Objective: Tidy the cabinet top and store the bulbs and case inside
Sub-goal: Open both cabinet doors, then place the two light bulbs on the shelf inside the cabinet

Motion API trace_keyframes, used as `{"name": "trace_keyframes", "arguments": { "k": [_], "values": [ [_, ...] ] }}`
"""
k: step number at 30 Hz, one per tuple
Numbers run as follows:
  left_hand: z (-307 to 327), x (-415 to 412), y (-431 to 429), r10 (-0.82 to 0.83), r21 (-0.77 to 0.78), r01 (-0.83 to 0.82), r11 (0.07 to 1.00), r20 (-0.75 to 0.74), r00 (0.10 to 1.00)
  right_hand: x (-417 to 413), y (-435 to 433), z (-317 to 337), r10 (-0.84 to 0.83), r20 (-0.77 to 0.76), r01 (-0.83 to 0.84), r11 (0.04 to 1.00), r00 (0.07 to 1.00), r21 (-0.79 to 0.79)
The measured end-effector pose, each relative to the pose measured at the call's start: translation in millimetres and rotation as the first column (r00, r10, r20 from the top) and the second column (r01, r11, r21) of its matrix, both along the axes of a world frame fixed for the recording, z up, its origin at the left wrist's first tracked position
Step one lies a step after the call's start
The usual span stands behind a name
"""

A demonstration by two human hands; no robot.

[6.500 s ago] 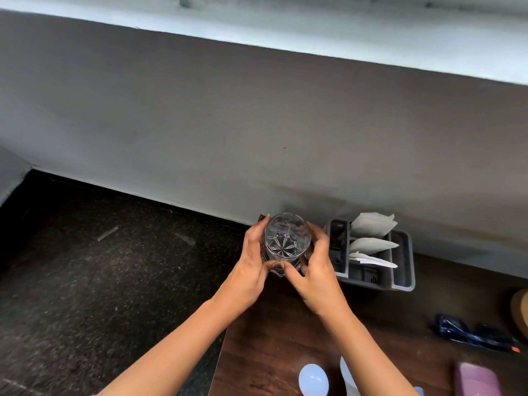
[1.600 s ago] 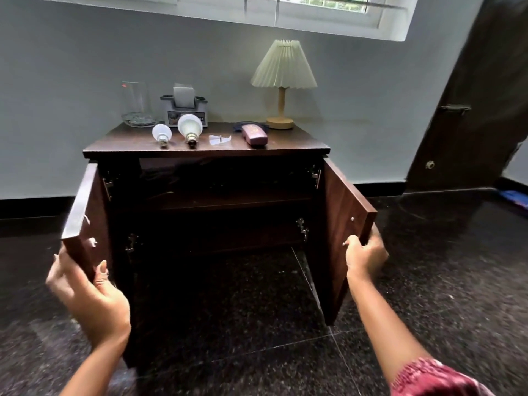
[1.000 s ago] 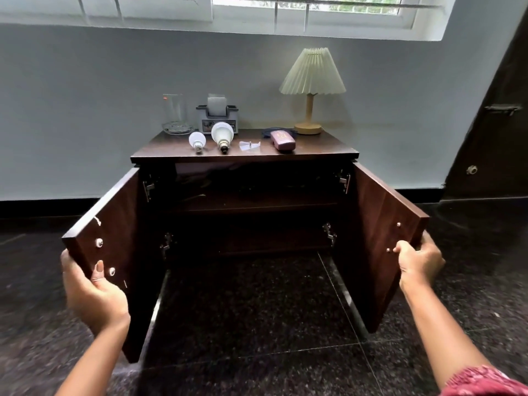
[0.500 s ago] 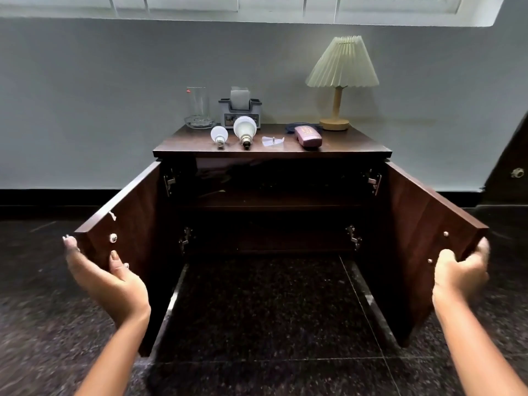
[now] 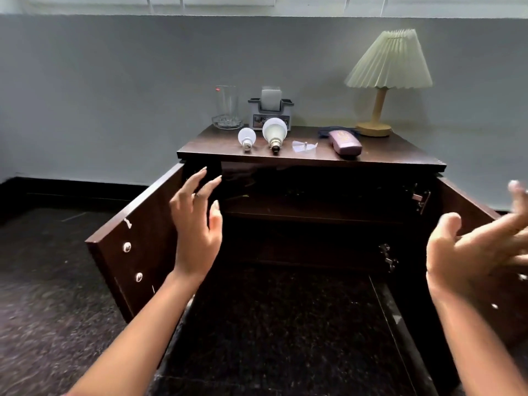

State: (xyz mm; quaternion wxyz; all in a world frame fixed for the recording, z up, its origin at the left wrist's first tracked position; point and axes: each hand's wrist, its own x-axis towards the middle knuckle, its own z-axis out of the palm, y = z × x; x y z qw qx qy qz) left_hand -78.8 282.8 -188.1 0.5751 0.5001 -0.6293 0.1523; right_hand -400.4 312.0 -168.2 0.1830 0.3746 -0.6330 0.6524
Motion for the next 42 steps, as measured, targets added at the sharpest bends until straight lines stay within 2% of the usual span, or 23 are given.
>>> {"name": "trace_keyframes", "arguments": {
  "k": [3,5,9,12,15,20,25,29,33,36,42],
  "values": [
    [16.9,-7.0,-37.0,-0.078,0.082,0.077,0.994,0.009,0.997,37.2,-18.8,28.0,0.191,-0.148,-0.202,0.977,0.97,-0.063],
    [24.5,-12.2,-63.0,-0.126,0.18,0.123,0.976,0.003,0.992,63.3,-34.4,41.9,0.337,-0.225,-0.35,0.937,0.914,-0.016],
    [44.2,-24.3,-104.1,-0.162,0.294,0.207,0.933,-0.17,0.972,110.0,-72.0,66.6,0.616,-0.226,-0.604,0.786,0.754,0.128],
    [58.1,-22.3,-127.6,-0.112,0.351,0.191,0.917,-0.232,0.966,134.9,-102.9,84.9,0.72,-0.192,-0.675,0.693,0.667,0.254],
    [74.6,-11.5,-142.3,-0.088,0.406,0.202,0.891,-0.282,0.955,155.0,-128.7,105.3,0.758,-0.124,-0.694,0.641,0.641,0.328],
    [105.8,6.5,-164.3,-0.015,0.564,0.214,0.798,-0.335,0.942,188.3,-166.4,130.6,0.784,-0.037,-0.651,0.541,0.62,0.533],
    [111.9,7.2,-196.2,-0.024,0.663,0.276,0.695,-0.363,0.932,217.0,-204.7,129.0,0.801,-0.062,-0.467,0.408,0.595,0.785],
    [104.3,11.8,-229.8,0.032,0.626,0.275,0.729,-0.432,0.901,233.3,-237.0,120.8,0.799,-0.26,-0.295,0.47,0.542,0.832],
    [95.6,10.8,-246.4,0.041,0.696,0.252,0.673,-0.375,0.926,242.6,-258.6,108.6,0.745,-0.357,-0.198,0.541,0.564,0.817],
    [92.2,12.4,-253.0,0.045,0.696,0.198,0.69,-0.315,0.948,246.1,-269.2,101.5,0.742,-0.347,-0.162,0.519,0.574,0.839],
    [90.4,15.2,-251.8,0.062,0.715,0.207,0.667,-0.33,0.942,248.5,-279.2,94.9,0.766,-0.299,-0.132,0.444,0.568,0.886]
  ]
}}
